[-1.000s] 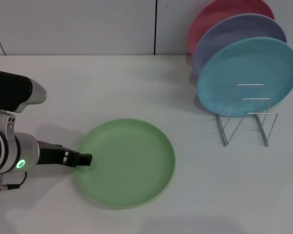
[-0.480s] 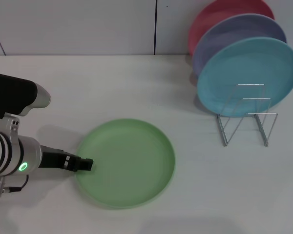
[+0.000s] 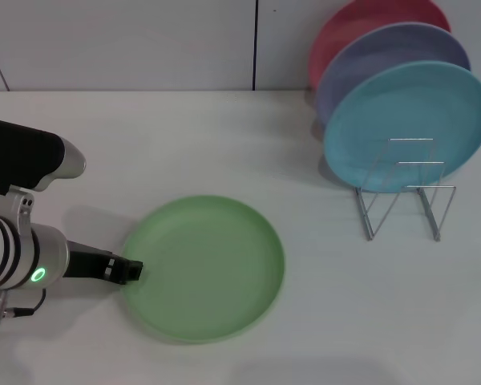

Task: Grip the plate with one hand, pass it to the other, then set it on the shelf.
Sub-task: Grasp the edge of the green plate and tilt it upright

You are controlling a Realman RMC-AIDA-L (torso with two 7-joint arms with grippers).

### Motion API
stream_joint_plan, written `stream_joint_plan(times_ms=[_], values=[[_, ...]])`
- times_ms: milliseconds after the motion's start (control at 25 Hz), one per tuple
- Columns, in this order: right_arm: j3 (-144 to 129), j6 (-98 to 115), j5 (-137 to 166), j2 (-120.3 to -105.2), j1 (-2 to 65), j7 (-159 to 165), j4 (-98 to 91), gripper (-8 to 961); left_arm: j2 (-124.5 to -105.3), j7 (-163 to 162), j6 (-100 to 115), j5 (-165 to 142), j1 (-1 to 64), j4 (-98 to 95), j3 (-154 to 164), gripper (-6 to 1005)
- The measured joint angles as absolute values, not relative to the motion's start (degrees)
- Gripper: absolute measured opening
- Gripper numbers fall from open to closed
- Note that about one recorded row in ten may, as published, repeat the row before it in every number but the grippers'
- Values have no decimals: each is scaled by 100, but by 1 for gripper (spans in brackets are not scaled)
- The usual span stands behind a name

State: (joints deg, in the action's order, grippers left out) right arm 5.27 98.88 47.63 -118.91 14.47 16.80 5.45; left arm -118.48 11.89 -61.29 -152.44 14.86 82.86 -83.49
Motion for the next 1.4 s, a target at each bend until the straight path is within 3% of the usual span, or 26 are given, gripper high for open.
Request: stream_joint_plan(times_ms=[280, 1000, 1400], values=[[527, 9888, 4795, -11891, 1450, 1680, 545, 814, -11840, 1134, -6174, -15327, 1528, 8313, -8342, 474], [527, 9918, 4816, -11892, 1447, 1896, 404, 814, -11821, 1203, -6475, -15337, 1723, 8375, -8370, 111], [448, 9940, 4817, -11892, 1452, 2002, 356, 814, -11821, 1204, -6553, -15295, 1737, 8682, -8399, 60]])
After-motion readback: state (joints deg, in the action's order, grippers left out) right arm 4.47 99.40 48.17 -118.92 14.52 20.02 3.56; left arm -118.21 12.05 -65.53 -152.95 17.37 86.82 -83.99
